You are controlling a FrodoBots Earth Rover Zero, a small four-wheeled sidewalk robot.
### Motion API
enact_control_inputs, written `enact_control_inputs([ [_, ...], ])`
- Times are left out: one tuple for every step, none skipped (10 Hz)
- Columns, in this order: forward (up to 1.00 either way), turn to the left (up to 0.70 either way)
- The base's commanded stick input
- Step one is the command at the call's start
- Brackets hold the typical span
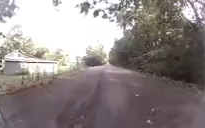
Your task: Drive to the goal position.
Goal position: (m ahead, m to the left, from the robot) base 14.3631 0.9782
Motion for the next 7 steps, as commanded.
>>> enact_control_inputs([
  [0.7, -0.02],
  [0.7, -0.02],
  [0.7, 0.0],
  [0.7, 0.0],
  [0.7, 0.0],
  [0.7, 0.0],
  [0.7, 0.0],
])
